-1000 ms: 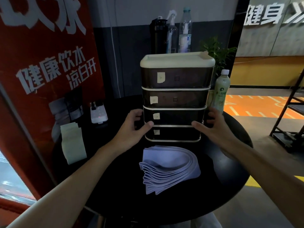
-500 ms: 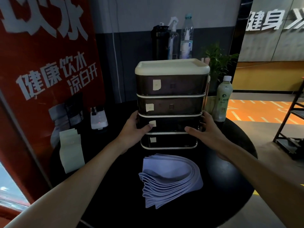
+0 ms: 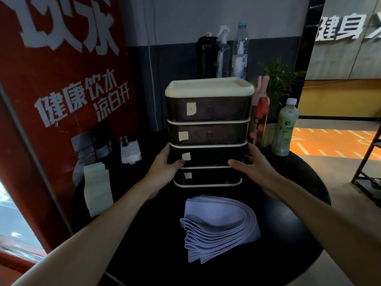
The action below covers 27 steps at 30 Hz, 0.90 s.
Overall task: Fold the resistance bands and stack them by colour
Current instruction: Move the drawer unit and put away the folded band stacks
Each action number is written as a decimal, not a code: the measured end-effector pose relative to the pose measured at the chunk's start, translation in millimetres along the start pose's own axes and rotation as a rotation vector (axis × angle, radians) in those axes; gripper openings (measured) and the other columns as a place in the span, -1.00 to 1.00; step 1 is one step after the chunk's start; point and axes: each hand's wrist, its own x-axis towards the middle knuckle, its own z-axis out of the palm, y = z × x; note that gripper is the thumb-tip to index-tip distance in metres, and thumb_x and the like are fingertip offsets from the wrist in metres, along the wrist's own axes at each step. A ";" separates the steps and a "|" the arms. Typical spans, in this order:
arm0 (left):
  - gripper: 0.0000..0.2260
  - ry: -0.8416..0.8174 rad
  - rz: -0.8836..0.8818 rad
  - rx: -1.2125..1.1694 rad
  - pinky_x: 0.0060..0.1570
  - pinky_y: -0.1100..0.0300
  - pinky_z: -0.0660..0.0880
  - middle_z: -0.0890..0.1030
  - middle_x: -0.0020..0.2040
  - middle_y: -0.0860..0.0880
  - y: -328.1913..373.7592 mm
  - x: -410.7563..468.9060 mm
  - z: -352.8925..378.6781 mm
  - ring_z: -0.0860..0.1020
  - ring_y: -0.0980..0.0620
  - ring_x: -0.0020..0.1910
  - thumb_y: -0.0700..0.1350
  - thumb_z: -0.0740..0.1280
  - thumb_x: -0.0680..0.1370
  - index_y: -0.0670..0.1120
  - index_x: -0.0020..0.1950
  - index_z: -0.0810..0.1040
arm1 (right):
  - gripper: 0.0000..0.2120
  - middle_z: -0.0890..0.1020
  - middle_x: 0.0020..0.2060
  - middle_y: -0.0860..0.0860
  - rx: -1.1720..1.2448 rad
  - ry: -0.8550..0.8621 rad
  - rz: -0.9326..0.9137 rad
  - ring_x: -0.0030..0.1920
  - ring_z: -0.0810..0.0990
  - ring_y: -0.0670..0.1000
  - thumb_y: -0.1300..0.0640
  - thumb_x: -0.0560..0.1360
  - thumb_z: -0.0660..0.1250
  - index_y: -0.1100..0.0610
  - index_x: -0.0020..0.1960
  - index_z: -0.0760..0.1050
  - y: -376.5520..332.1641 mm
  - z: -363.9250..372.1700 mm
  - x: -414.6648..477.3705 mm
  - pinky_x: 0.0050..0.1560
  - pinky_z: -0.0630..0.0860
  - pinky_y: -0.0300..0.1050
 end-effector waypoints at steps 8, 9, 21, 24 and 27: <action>-0.47 0.006 0.004 0.025 0.39 0.08 0.40 0.48 0.38 0.09 4.4 -27.7 -1.0 0.45 0.19 0.34 -0.02 0.39 0.45 0.19 0.42 0.40 | -0.23 0.49 0.21 -0.08 -0.026 0.033 -0.007 0.17 0.52 -0.13 0.12 0.42 0.51 0.01 0.50 0.16 -1.2 -3.4 -22.6 0.13 0.51 -0.14; -0.47 0.008 0.007 0.036 0.37 0.10 0.41 0.49 0.37 0.09 4.9 -31.5 -1.2 0.46 0.19 0.33 0.00 0.38 0.44 0.18 0.42 0.41 | -0.23 0.49 0.23 -0.06 -0.030 0.033 -0.007 0.19 0.53 -0.10 0.11 0.42 0.51 -0.01 0.49 0.17 -0.7 -4.0 -26.4 0.16 0.52 -0.10; -0.59 0.016 0.021 0.065 0.08 0.45 0.43 0.54 0.20 0.23 13.2 -68.9 3.7 0.48 0.50 0.10 -0.22 0.35 0.58 0.20 0.29 0.38 | -0.29 0.47 0.20 -0.09 -0.049 0.063 -0.045 0.18 0.48 -0.16 0.17 0.43 0.49 0.01 0.46 0.21 0.0 -9.3 -63.2 0.09 0.50 -0.19; -0.50 0.012 0.012 0.069 0.01 0.54 0.40 0.48 0.29 0.21 14.3 -74.5 3.5 0.44 0.56 0.08 -0.21 0.35 0.59 0.11 0.46 0.31 | -0.30 0.46 0.20 -0.09 -0.064 0.048 -0.050 0.21 0.47 -0.12 0.18 0.44 0.49 -0.01 0.45 0.20 1.4 -10.6 -68.1 0.10 0.47 -0.19; -0.44 0.044 -0.032 0.071 -0.13 0.59 0.39 0.40 0.32 0.15 15.5 -83.3 1.7 0.44 0.59 -0.03 -0.19 0.35 0.59 0.04 0.52 0.20 | -0.32 0.48 0.19 -0.05 -0.074 0.080 -0.049 0.22 0.47 -0.06 0.17 0.43 0.50 0.02 0.43 0.23 5.3 -13.6 -71.8 0.22 0.49 -0.06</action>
